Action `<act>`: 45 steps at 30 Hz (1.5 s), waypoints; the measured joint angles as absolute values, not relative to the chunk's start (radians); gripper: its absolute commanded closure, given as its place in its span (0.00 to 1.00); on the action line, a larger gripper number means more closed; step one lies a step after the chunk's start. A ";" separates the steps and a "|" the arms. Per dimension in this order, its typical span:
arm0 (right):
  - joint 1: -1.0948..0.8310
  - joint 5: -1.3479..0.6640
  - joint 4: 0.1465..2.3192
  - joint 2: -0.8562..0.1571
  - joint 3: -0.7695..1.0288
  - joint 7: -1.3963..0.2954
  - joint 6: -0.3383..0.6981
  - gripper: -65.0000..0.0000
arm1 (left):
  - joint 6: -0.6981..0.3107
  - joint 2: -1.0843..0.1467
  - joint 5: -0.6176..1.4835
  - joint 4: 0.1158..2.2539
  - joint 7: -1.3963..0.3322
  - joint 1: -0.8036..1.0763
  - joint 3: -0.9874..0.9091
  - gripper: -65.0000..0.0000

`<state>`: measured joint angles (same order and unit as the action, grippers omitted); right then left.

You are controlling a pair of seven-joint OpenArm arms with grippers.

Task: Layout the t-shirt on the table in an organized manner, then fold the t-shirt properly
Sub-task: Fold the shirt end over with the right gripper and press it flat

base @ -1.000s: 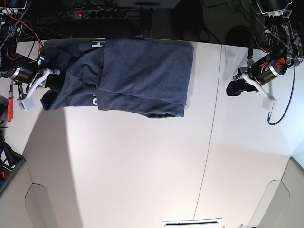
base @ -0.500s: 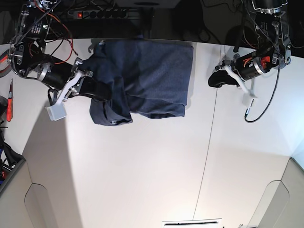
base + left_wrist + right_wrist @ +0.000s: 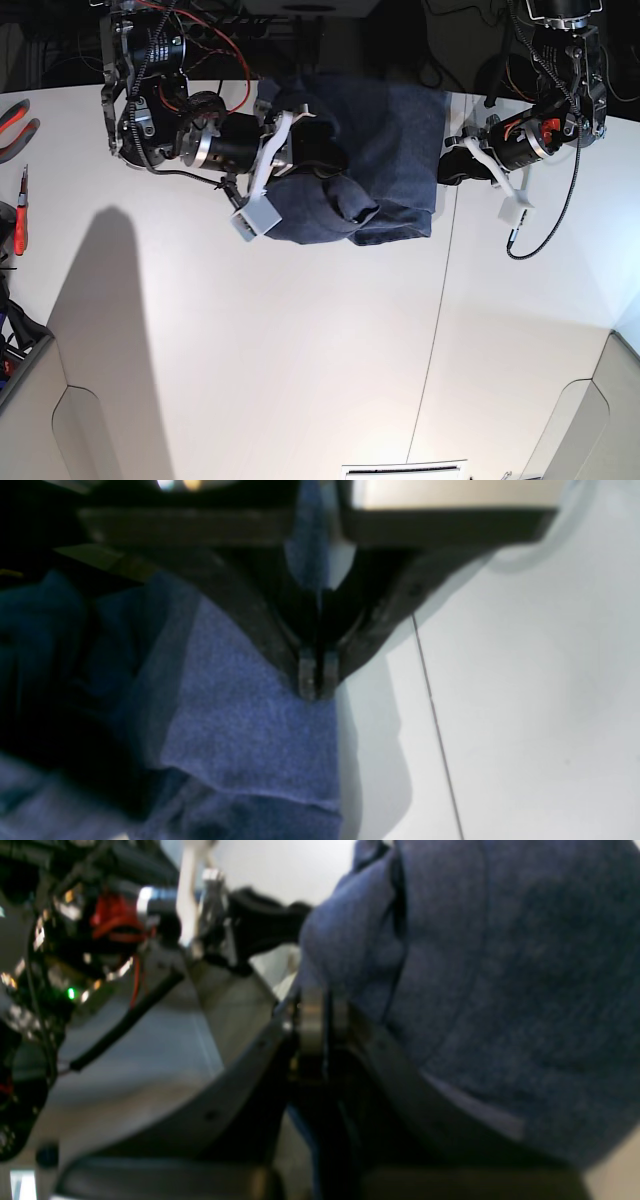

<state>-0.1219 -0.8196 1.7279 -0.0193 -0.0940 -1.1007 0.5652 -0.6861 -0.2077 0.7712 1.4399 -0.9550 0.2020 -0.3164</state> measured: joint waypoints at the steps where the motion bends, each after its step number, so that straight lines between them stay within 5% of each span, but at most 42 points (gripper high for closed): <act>1: -0.122 -0.813 1.728 -0.019 -0.119 -1.100 0.565 1.00 | -0.686 -0.208 0.771 1.440 -0.955 0.202 -0.316 1.00; 18: -0.116 -0.480 1.728 0.037 -0.316 -0.888 0.531 1.00 | -0.686 -0.207 0.771 1.440 -0.955 0.202 -0.316 1.00; 39: -0.050 -0.410 1.683 0.086 -0.405 -0.831 0.490 1.00 | -0.686 -0.208 0.775 1.440 -0.941 0.199 -0.316 1.00; 45: -0.050 -0.437 1.682 0.086 -0.413 -0.831 0.490 0.67 | -0.686 -0.208 0.775 1.440 -0.941 0.199 -0.316 1.00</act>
